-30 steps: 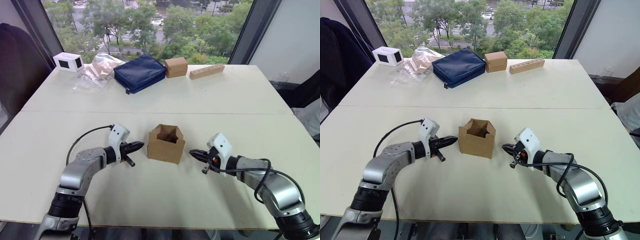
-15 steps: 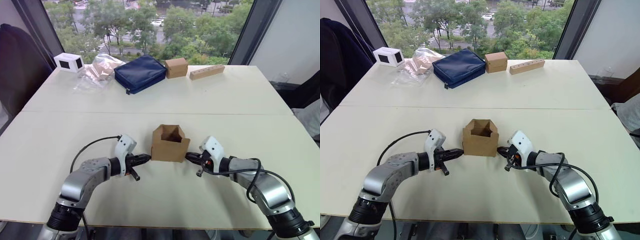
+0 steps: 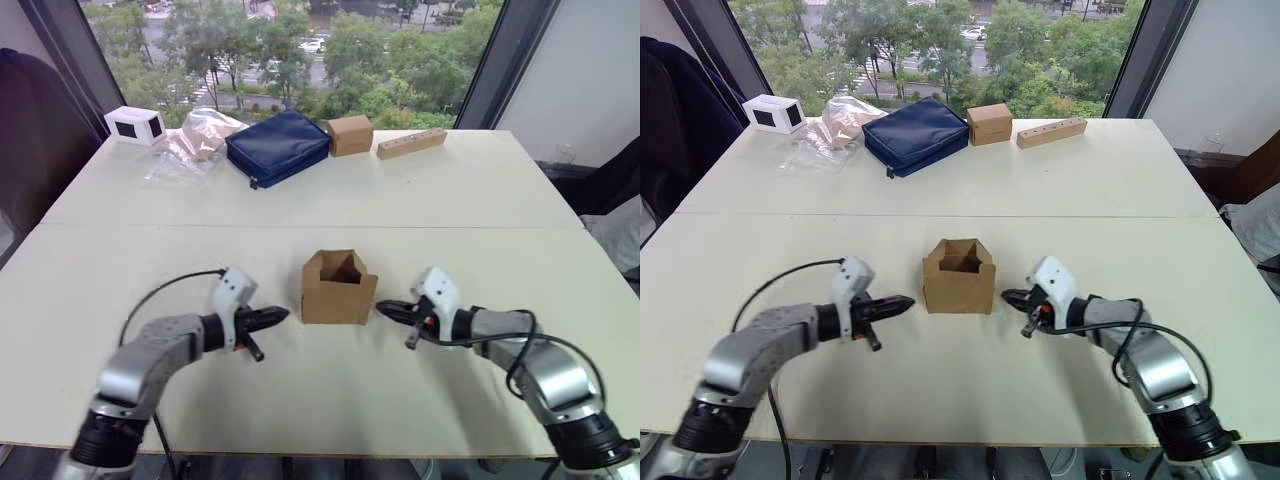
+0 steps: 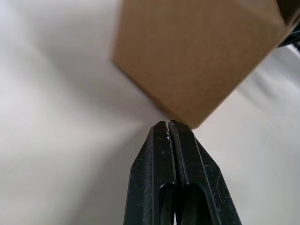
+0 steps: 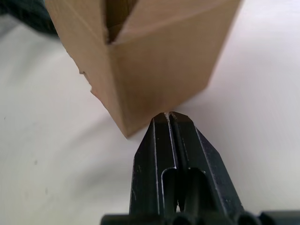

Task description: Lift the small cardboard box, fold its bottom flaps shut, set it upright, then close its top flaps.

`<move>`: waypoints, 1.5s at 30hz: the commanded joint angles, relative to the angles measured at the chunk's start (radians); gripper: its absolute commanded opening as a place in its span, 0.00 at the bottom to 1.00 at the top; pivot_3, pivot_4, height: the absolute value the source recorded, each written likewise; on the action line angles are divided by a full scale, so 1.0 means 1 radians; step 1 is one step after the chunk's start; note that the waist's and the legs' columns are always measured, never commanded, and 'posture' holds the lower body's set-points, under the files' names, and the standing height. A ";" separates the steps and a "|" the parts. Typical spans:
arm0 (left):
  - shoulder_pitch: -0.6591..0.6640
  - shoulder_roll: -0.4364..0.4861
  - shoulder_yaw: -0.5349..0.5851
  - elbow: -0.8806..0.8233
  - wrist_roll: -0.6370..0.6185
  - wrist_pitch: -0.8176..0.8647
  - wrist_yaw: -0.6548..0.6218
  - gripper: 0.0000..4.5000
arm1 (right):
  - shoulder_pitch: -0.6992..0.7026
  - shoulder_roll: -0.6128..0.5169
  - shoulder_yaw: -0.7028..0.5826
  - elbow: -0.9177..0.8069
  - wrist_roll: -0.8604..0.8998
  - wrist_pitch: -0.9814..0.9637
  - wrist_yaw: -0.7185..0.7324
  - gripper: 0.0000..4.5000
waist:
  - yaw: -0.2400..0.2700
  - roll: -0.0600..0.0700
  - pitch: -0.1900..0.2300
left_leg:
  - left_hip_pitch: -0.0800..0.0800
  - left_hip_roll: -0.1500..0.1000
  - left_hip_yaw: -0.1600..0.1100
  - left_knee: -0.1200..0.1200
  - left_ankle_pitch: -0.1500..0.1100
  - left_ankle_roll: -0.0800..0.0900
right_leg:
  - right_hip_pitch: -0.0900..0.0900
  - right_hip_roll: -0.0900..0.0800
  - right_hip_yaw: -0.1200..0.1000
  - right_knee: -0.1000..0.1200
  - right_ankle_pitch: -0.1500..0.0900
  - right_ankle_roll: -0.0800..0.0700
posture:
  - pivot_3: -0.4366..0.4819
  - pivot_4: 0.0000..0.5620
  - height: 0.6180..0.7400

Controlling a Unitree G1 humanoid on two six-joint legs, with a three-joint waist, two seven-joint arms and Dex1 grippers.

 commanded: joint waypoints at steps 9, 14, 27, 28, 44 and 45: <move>-0.383 0.060 0.036 0.181 -0.127 0.021 -0.175 0.01 | -0.288 -0.028 -0.152 0.080 0.200 0.063 0.120 0.00 | 0.001 0.000 0.000 | 0.001 -0.001 0.000 0.000 -0.001 0.001 | 0.001 0.000 0.000 -0.001 0.000 0.000 | 0.48 0.27 1.00; -0.415 0.012 -0.062 0.229 -0.080 -0.044 -0.217 0.01 | -0.321 0.012 -0.078 0.083 0.179 0.061 0.130 0.00 | 0.000 0.000 0.000 | 0.000 0.000 0.000 0.000 -0.001 0.001 | 0.001 0.000 0.000 -0.001 0.000 0.000 | 0.48 0.27 1.00; -0.411 -0.033 -0.174 0.327 0.040 -0.181 -0.270 0.01 | -0.294 0.038 0.004 0.078 0.137 0.057 0.124 0.00 | 0.001 0.000 0.000 | 0.000 0.000 0.000 0.000 -0.001 0.001 | 0.000 0.000 0.000 -0.001 0.000 0.000 | 0.48 0.27 1.00; -0.412 -0.041 -0.178 0.337 0.050 -0.189 -0.265 0.01 | -0.295 0.041 0.009 0.082 0.134 0.056 0.125 0.00 | 0.001 0.000 0.000 | 0.000 0.000 0.000 0.000 -0.001 0.001 | 0.000 0.000 0.000 -0.001 0.000 0.000 | 0.48 0.27 1.00; -0.423 -0.083 -0.171 0.362 0.077 -0.209 -0.251 0.01 | -0.320 0.082 0.083 0.132 0.084 0.060 0.136 0.00 | 0.001 0.000 0.000 | 0.000 0.000 0.000 0.000 -0.001 0.001 | 0.000 0.000 0.000 -0.001 0.000 0.000 | 0.48 0.27 1.00; -0.421 -0.087 -0.169 0.361 0.076 -0.210 -0.245 0.01 | -0.320 0.085 0.084 0.143 0.079 0.062 0.135 0.00 | 0.001 0.000 0.000 | 0.000 0.000 0.000 0.000 -0.001 0.001 | 0.000 0.000 0.000 -0.001 0.000 0.000 | 0.48 0.27 1.00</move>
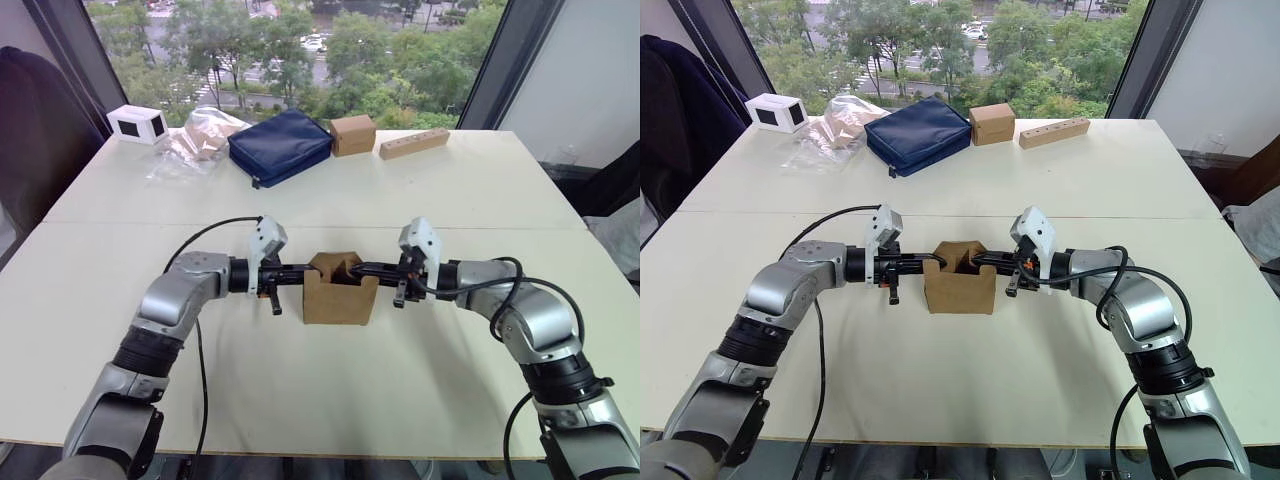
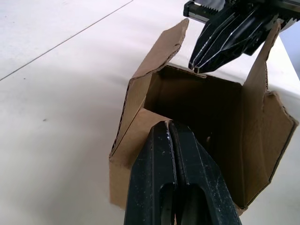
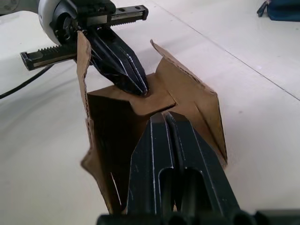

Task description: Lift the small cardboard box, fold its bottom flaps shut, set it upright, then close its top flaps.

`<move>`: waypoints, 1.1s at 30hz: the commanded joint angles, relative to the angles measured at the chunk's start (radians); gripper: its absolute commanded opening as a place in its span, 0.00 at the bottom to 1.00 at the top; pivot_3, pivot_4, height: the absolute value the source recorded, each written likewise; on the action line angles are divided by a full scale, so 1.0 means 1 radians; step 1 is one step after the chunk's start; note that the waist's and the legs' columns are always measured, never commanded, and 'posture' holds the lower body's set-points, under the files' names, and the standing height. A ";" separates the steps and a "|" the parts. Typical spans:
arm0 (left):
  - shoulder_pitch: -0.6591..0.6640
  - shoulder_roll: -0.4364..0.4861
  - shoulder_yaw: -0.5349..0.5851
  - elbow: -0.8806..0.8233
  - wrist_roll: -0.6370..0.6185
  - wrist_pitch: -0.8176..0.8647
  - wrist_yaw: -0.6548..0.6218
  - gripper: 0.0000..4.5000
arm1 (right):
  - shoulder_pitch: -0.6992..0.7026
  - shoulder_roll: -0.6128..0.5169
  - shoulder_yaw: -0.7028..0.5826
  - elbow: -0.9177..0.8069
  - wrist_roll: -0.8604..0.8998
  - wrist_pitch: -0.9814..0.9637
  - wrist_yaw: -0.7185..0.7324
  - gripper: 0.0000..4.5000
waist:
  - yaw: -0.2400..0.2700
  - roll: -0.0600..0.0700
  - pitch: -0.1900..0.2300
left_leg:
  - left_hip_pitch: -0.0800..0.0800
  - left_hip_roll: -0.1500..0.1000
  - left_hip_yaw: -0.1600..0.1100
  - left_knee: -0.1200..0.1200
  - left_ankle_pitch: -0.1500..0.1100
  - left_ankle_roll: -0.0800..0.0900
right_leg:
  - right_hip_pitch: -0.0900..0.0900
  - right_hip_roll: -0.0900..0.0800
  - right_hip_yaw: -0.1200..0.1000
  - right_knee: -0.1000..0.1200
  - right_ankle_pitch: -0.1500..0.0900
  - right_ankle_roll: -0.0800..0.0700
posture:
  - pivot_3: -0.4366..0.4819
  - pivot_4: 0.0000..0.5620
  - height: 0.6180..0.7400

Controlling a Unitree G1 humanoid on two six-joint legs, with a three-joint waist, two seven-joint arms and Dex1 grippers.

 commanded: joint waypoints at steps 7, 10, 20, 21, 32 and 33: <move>0.001 -0.018 0.029 -0.027 -0.007 0.009 0.030 0.01 | -0.019 0.018 0.005 0.037 -0.022 -0.011 0.002 0.00 | 0.000 0.000 0.000 | 0.000 0.000 0.000 0.000 0.000 0.000 | 0.000 0.000 0.000 0.000 0.000 0.000 | 0.48 0.27 1.00; 0.005 -0.019 0.027 -0.037 -0.012 0.016 0.032 0.01 | -0.020 0.018 0.013 0.036 -0.029 -0.015 0.006 0.00 | -0.001 0.000 0.000 | 0.000 0.000 0.000 0.000 0.000 0.000 | 0.000 0.000 0.000 0.000 0.000 0.000 | 0.48 0.27 1.00; -0.049 0.007 0.124 -0.042 -0.105 0.107 0.025 0.01 | -0.051 0.016 -0.098 -0.002 0.077 0.059 0.009 0.00 | -0.001 0.000 0.000 | 0.000 0.000 0.000 0.000 0.000 0.000 | 0.000 0.000 0.000 0.000 0.000 0.000 | 0.48 0.27 1.00; -0.064 0.012 0.149 -0.035 -0.127 0.123 0.021 0.01 | -0.054 0.017 -0.128 -0.016 0.120 0.090 0.009 0.00 | -0.001 0.000 0.000 | 0.000 0.000 0.000 0.000 0.000 0.000 | -0.001 0.000 0.000 0.000 0.000 0.000 | 0.48 0.27 1.00; -0.298 0.005 0.150 0.471 0.010 -0.083 -0.040 0.01 | -0.010 -0.095 -0.263 -0.264 0.322 0.256 -0.021 0.00 | 0.006 0.000 0.000 | -0.001 0.000 0.000 0.000 0.000 0.000 | 0.000 0.000 0.000 -0.001 0.000 0.000 | 0.48 0.27 1.00; -0.318 -0.012 0.133 0.533 0.037 -0.121 -0.055 0.01 | 0.008 -0.117 -0.237 -0.313 0.313 0.258 -0.020 0.00 | 0.008 0.000 0.000 | -0.001 0.000 0.000 0.000 0.000 0.000 | 0.000 0.000 0.000 -0.001 0.000 0.000 | 0.48 0.27 1.00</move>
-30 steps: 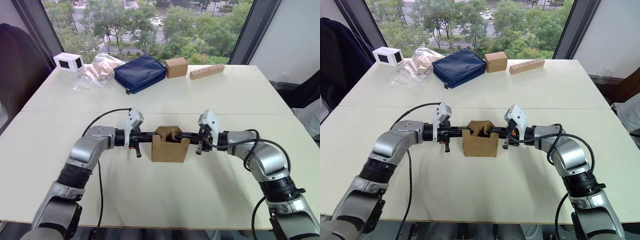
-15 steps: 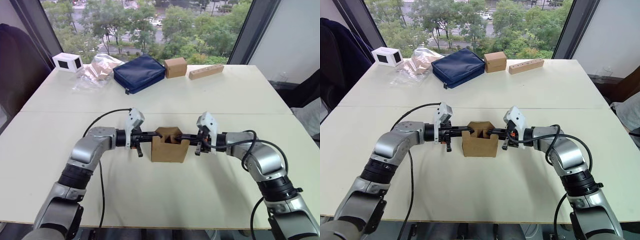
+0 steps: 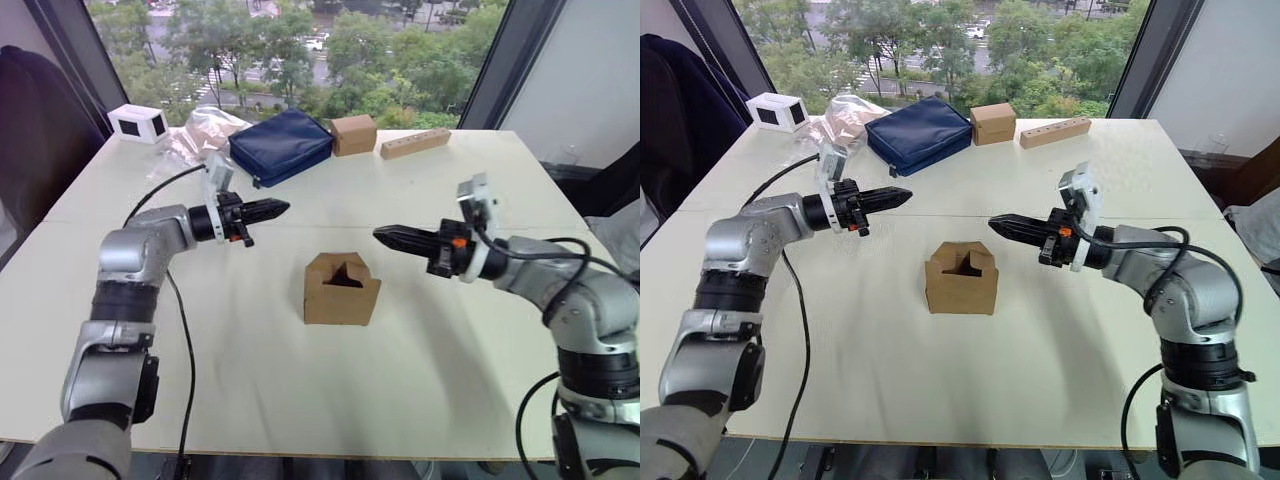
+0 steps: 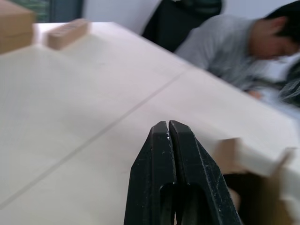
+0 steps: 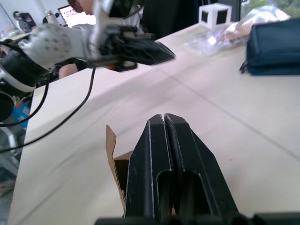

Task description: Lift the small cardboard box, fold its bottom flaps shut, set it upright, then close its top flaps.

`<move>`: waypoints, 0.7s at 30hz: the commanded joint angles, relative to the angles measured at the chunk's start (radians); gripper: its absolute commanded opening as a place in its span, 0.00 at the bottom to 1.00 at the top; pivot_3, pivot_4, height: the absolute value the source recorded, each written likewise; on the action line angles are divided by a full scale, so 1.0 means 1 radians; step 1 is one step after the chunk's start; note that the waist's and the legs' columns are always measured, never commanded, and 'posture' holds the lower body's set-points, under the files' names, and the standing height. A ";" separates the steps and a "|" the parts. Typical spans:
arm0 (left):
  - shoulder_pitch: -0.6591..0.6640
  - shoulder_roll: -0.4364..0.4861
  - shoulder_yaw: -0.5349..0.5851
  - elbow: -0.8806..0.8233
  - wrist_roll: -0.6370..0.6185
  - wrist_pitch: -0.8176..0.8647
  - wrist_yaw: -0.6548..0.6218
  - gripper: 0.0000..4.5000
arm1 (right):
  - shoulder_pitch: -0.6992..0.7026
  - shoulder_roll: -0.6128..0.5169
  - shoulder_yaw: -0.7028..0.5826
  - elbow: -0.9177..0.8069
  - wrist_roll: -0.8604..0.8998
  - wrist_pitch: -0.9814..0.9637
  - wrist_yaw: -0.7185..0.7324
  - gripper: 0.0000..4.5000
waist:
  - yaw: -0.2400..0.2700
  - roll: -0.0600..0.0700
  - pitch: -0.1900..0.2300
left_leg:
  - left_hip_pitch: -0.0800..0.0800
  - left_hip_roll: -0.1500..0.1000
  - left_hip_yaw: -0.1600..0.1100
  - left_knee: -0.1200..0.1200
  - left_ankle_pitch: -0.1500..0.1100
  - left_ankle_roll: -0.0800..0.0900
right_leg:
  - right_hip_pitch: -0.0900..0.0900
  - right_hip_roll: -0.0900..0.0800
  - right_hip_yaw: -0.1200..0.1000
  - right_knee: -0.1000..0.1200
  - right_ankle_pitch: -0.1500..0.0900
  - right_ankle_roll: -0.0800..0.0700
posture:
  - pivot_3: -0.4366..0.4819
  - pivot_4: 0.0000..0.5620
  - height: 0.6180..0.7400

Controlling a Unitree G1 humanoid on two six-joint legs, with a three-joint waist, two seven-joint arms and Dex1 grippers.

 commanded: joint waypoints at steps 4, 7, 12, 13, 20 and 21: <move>-0.116 -0.082 -0.095 0.355 0.169 -0.257 -0.111 0.01 | 0.074 -0.087 0.112 -0.257 -0.023 0.003 -0.014 0.00 | -0.001 -0.002 0.001 | -0.004 0.000 0.000 0.001 0.000 0.000 | -0.003 0.000 0.000 0.000 0.000 0.000 | 0.48 0.27 1.00; -0.172 -0.113 -0.106 0.501 0.212 -0.317 -0.163 0.01 | 0.083 -0.077 0.166 -0.299 -0.058 -0.015 -0.051 0.00 | -0.006 -0.002 0.001 | -0.007 0.000 0.000 0.002 0.000 0.000 | -0.006 0.001 0.000 0.000 0.000 0.000 | 0.48 0.27 1.00; -0.226 -0.145 -0.105 0.620 0.254 -0.343 -0.252 0.01 | 0.073 -0.079 0.248 -0.307 -0.157 -0.064 -0.092 0.00 | -0.006 -0.002 0.001 | -0.009 0.000 0.000 0.002 0.000 0.000 | -0.008 0.001 -0.001 0.000 0.000 0.000 | 0.48 0.27 1.00; -0.231 -0.157 -0.113 0.627 0.260 -0.342 -0.287 0.01 | 0.065 -0.080 0.270 -0.301 -0.179 -0.072 -0.095 0.00 | -0.005 -0.002 0.001 | -0.009 0.000 0.000 0.002 0.000 0.000 | -0.008 0.001 -0.001 0.000 0.000 0.000 | 0.48 0.27 1.00; -0.253 -0.199 -0.098 0.656 0.295 -0.355 -0.344 0.01 | 0.017 -0.045 0.360 -0.237 -0.282 -0.117 -0.117 0.00 | -0.004 -0.002 0.001 | -0.010 0.000 0.000 0.003 0.000 0.000 | -0.009 0.001 -0.001 0.000 0.000 0.000 | 0.48 0.27 1.00; -0.253 -0.203 -0.097 0.652 0.296 -0.353 -0.351 0.01 | 0.010 -0.043 0.371 -0.224 -0.300 -0.124 -0.118 0.00 | -0.005 -0.002 0.001 | -0.010 0.000 0.000 0.003 0.000 0.000 | -0.009 0.001 -0.001 0.001 0.000 0.000 | 0.48 0.27 1.00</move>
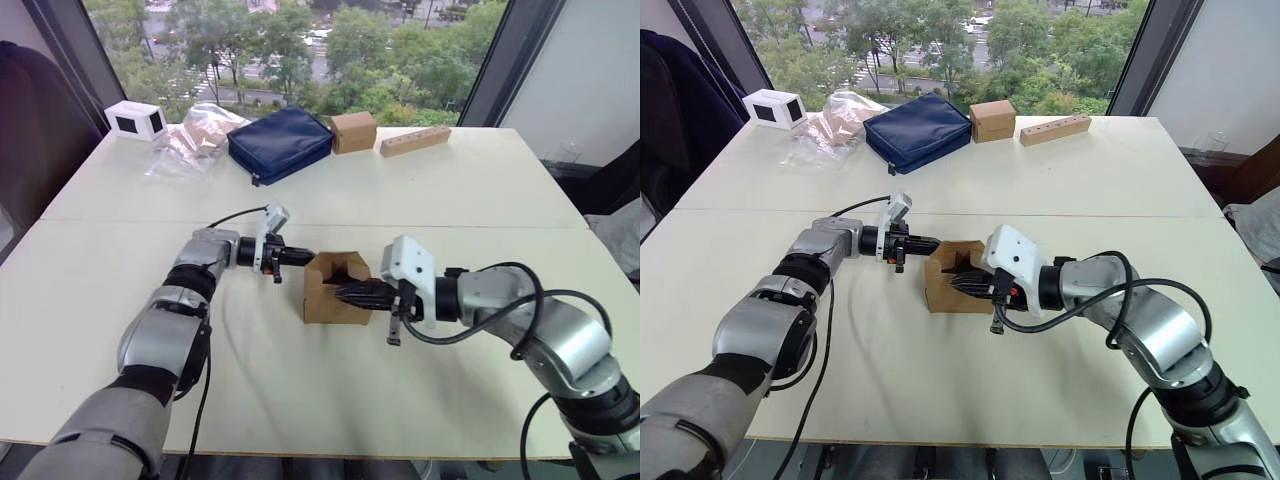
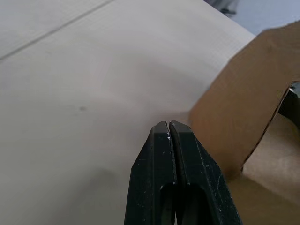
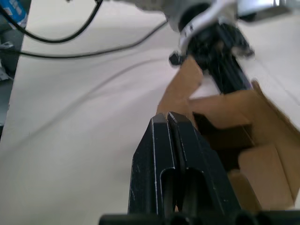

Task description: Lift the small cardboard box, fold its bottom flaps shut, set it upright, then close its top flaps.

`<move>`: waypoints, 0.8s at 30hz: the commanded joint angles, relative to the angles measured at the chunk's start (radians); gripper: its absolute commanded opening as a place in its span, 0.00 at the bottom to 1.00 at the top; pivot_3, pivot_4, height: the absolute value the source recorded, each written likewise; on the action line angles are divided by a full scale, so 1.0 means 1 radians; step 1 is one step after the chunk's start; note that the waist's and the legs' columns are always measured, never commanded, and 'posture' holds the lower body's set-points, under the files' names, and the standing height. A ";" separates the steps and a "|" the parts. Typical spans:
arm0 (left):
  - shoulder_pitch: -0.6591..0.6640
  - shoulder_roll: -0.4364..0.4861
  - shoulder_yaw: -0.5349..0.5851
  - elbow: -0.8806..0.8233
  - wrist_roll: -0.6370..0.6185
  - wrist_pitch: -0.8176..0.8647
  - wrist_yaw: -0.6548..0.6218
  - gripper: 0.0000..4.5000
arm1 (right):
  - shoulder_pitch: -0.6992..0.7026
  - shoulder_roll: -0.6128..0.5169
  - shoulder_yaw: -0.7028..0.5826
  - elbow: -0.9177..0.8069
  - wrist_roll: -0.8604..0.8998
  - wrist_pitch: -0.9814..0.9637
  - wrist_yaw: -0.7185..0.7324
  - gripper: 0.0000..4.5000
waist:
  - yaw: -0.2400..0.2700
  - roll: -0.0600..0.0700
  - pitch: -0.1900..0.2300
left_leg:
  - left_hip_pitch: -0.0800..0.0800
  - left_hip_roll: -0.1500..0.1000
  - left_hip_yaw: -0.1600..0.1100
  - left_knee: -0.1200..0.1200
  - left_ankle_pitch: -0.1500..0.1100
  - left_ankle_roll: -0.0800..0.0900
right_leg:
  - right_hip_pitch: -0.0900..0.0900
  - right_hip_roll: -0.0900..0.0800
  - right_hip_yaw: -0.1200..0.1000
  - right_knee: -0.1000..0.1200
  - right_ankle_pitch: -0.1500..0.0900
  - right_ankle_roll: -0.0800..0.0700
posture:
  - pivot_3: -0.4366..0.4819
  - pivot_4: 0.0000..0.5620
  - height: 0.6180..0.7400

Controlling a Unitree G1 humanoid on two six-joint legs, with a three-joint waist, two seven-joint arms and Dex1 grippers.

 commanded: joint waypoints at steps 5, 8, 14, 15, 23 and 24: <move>-0.033 -0.014 0.021 -0.026 0.015 -0.012 -0.044 0.01 | -0.038 0.016 0.048 0.054 -0.094 -0.065 0.004 0.00 | -0.001 0.000 0.000 | 0.000 0.000 0.000 0.000 0.000 0.000 | 0.000 0.000 0.000 0.001 0.000 0.000 | 0.48 0.27 1.00; -0.023 -0.022 0.017 -0.046 0.016 -0.015 -0.054 0.01 | -0.044 0.032 0.057 0.076 -0.107 -0.073 0.007 0.00 | -0.001 0.000 0.000 | 0.000 0.000 0.000 0.000 0.000 0.000 | 0.000 0.000 0.000 0.001 0.000 0.000 | 0.48 0.27 1.00; -0.004 -0.031 0.016 -0.084 0.013 -0.004 -0.070 0.01 | -0.053 0.058 0.071 0.122 -0.127 -0.077 0.023 0.00 | -0.001 0.000 0.000 | 0.000 0.000 0.000 0.000 0.000 0.000 | 0.000 0.000 0.000 0.001 0.000 0.000 | 0.48 0.27 1.00; 0.000 -0.031 0.015 -0.088 0.014 -0.004 -0.070 0.01 | -0.053 0.061 0.074 0.126 -0.130 -0.077 0.027 0.00 | -0.002 0.000 0.000 | 0.000 0.000 0.000 0.000 0.000 0.000 | 0.000 0.000 0.000 0.001 0.000 0.000 | 0.48 0.27 1.00; 0.032 -0.013 0.032 -0.113 0.015 -0.013 -0.017 0.01 | -0.051 0.086 0.081 0.182 -0.148 -0.084 0.048 0.00 | -0.002 0.000 0.000 | 0.000 0.000 0.000 0.000 0.000 0.000 | 0.000 0.000 0.000 0.002 0.000 0.000 | 0.48 0.27 1.00; 0.035 -0.009 0.036 -0.117 0.013 -0.013 -0.007 0.01 | -0.051 0.089 0.081 0.186 -0.150 -0.086 0.049 0.00 | -0.002 0.000 0.000 | 0.000 0.000 0.000 0.000 0.000 0.000 | 0.000 0.000 0.000 0.002 0.000 0.000 | 0.48 0.27 1.00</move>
